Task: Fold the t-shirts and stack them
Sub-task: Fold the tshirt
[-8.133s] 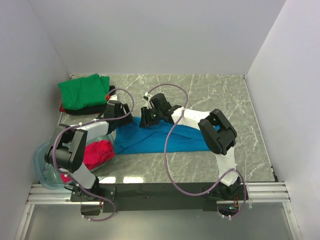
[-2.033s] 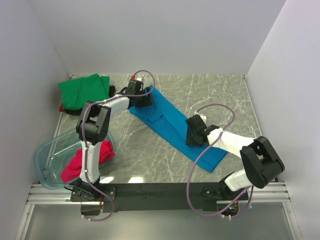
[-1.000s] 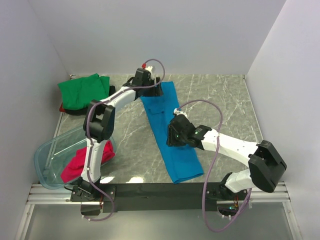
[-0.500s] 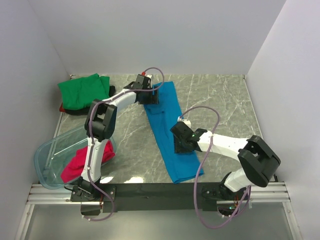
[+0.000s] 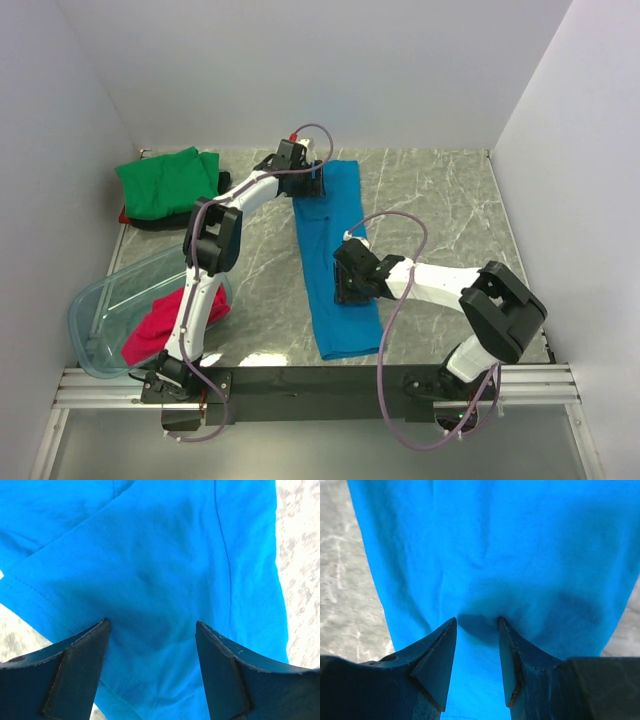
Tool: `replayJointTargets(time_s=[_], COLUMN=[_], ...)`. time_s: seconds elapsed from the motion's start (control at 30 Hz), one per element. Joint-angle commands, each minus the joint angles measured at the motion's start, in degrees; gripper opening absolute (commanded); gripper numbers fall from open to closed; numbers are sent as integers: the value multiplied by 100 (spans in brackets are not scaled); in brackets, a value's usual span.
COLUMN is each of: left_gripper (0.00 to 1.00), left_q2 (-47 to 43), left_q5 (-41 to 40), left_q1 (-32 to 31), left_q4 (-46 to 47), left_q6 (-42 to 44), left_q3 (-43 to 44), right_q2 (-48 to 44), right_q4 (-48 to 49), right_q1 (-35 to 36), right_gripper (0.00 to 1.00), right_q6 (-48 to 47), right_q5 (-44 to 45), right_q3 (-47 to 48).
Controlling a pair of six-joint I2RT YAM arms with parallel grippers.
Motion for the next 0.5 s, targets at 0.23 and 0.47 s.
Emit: replayJointTargets(time_s=[0.23, 0.47], left_gripper=[77, 77], left_q2=[611, 804], left_q5=[237, 404], left_q1=[98, 204], left_q4=[-61, 107], left_q6=[-103, -217], left_q3=[589, 906], right_q2=[606, 843], right_q4=[-94, -111], right_q1=[-216, -558], right_gripper=[47, 47], right_q6=[17, -211], right_q5=[95, 16], right_q3=[370, 678])
